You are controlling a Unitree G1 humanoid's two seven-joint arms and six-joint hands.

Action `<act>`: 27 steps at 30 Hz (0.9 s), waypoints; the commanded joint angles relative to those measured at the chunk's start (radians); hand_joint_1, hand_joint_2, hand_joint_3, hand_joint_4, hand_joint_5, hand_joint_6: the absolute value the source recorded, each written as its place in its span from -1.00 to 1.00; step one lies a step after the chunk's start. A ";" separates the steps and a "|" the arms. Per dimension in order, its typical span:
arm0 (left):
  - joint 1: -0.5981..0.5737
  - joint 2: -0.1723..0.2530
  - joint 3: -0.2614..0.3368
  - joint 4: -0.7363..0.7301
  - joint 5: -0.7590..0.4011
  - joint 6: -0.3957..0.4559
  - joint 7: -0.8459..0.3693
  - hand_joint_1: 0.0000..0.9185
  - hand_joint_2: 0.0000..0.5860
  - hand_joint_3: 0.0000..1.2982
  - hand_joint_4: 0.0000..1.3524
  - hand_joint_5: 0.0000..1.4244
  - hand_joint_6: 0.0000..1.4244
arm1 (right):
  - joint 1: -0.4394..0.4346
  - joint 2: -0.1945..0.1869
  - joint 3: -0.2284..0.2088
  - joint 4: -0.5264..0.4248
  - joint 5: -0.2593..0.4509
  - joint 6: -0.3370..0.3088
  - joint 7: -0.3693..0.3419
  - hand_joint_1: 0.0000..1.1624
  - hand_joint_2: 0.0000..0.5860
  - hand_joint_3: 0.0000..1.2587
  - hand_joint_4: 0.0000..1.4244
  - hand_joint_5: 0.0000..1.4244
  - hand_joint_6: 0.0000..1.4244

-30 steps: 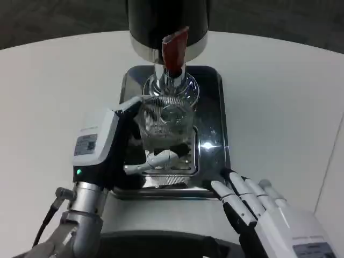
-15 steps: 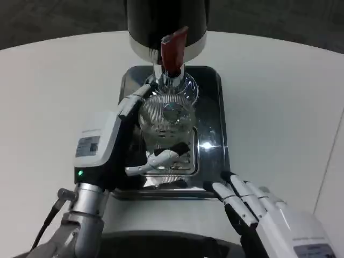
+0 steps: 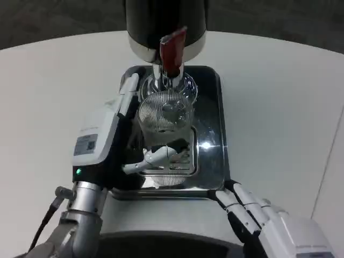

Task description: Grasp the cup under the faucet to collect the drink, then remove the cup.

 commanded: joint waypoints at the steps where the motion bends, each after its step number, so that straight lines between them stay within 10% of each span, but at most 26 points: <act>1: 0.064 0.033 0.038 -0.070 -0.051 -0.041 -0.034 -0.86 -1.00 -1.00 -1.00 -0.52 -0.62 | 0.030 0.035 0.046 -0.012 0.017 -0.010 -0.008 -0.19 0.84 -0.74 -0.91 -0.81 -0.72; 12: 0.330 0.098 0.243 -0.467 -0.295 -0.095 -0.233 -1.00 -0.90 -1.00 -1.00 -0.69 -0.84 | 0.021 0.045 0.054 -0.002 0.016 -0.010 -0.006 -0.19 0.84 -0.74 -0.91 -0.81 -0.71; 16: 0.402 0.139 0.319 -0.641 -0.529 -0.070 -0.454 -1.00 -0.62 -1.00 -1.00 -0.98 -1.00 | 0.015 0.045 0.057 0.006 0.019 -0.010 -0.001 -0.19 0.84 -0.74 -0.91 -0.81 -0.71; 27: 0.421 0.272 0.489 -0.950 -0.999 0.056 -0.956 -1.00 -0.35 -1.00 -1.00 -1.00 -1.00 | -0.026 0.063 0.067 0.024 0.013 -0.004 0.012 -0.19 0.84 -0.74 -0.91 -0.80 -0.71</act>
